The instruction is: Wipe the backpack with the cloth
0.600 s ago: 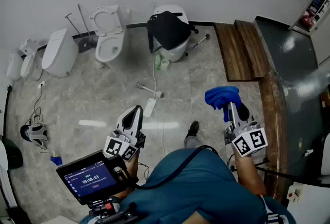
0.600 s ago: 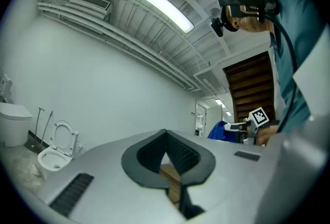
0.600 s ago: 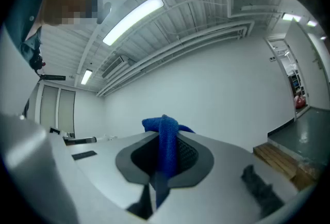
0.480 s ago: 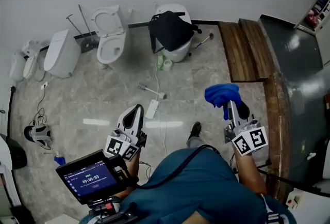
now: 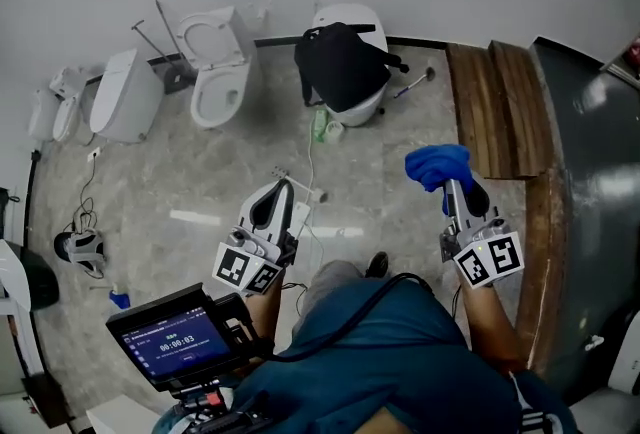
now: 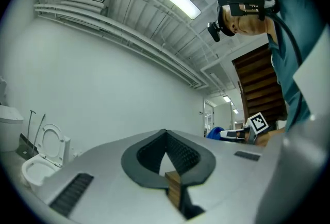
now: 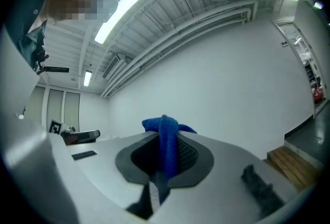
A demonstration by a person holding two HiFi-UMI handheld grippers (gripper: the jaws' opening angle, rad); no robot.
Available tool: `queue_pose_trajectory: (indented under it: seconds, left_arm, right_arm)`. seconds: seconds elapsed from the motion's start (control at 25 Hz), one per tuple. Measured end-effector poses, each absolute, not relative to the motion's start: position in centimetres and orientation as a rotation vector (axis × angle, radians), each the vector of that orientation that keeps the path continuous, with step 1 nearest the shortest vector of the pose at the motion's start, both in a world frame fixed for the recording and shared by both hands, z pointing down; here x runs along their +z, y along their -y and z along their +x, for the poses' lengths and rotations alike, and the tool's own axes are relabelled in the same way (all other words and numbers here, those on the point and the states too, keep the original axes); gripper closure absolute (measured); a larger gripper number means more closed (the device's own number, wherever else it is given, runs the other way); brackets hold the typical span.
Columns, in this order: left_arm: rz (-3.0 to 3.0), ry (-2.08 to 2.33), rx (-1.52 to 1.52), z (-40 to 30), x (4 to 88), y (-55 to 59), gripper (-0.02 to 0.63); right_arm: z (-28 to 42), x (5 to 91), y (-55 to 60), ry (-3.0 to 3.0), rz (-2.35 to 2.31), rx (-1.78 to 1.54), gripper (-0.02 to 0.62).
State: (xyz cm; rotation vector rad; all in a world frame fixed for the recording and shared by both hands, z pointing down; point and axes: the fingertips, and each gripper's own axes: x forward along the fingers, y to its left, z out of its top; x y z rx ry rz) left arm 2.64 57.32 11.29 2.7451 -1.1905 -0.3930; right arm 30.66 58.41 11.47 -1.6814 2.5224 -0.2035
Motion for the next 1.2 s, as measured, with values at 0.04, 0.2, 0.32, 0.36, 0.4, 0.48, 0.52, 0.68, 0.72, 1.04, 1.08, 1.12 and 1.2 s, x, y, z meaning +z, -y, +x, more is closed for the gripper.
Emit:
queue_pose_trajectory:
  seconds: [0.04,0.2,0.32,0.36,0.4,0.48,0.52,0.68,0.72,1.04,1.08,1.12,1.2]
  left_arm:
    - [2.740,1.191,-0.406,2.9,11.0,-56.3,0.601]
    - [2.738,1.221,-0.404,2.7,11.2,-51.4,0.601]
    - [2.726,1.237,-0.414,2.2,12.0,-46.8,0.601]
    - [2.723,1.238,-0.417,2.0,12.4,-45.0,0.601]
    - [2.719,1.240,-0.422,1.9,12.9,-43.0,0.601]
    - [2.697,1.239,-0.421,1.5,14.4,-38.8,0.601]
    - [2.689,1.236,-0.402,1.3,15.4,-36.8,0.601]
    - [2.712,1.202,-0.347,1.5,16.9,-28.5,0.601]
    - [2.715,1.192,-0.354,1.6,16.7,-26.6,0.601]
    - [2.682,1.273,-0.297,0.7,17.9,-15.6,0.601]
    - [2.669,1.289,-0.292,0.8,18.5,-14.1,0.601]
    - [2.656,1.302,-0.287,1.0,19.3,-12.5,0.601]
    - [2.629,1.337,-0.254,1.3,21.1,-9.5,0.601]
  right_arm:
    - [30.6,11.4,-57.0,-2.527,-1.669,-0.198,0.569]
    - [29.6,11.7,-51.8,-2.553,-1.606,-0.166,0.569]
    - [29.0,12.7,-47.6,-2.571,-1.582,-0.155,0.569]
    - [29.0,13.0,-46.0,-2.571,-1.583,-0.149,0.569]
    - [28.9,13.4,-44.2,-2.572,-1.585,-0.143,0.569]
    - [28.5,14.2,-40.5,-2.584,-1.590,-0.142,0.569]
    - [28.2,14.7,-38.7,-2.593,-1.591,-0.149,0.569]
    - [27.2,15.4,-31.1,-2.624,-1.596,-0.150,0.569]
    - [26.9,15.5,-29.3,-2.626,-1.595,-0.156,0.569]
    - [24.9,17.8,-17.7,-2.700,-1.513,-0.213,0.569]
    - [24.8,18.5,-15.9,-2.709,-1.500,-0.221,0.569]
    - [24.8,19.5,-13.8,-2.723,-1.485,-0.232,0.569]
    - [24.9,21.6,-9.7,-2.770,-1.443,-0.251,0.569]
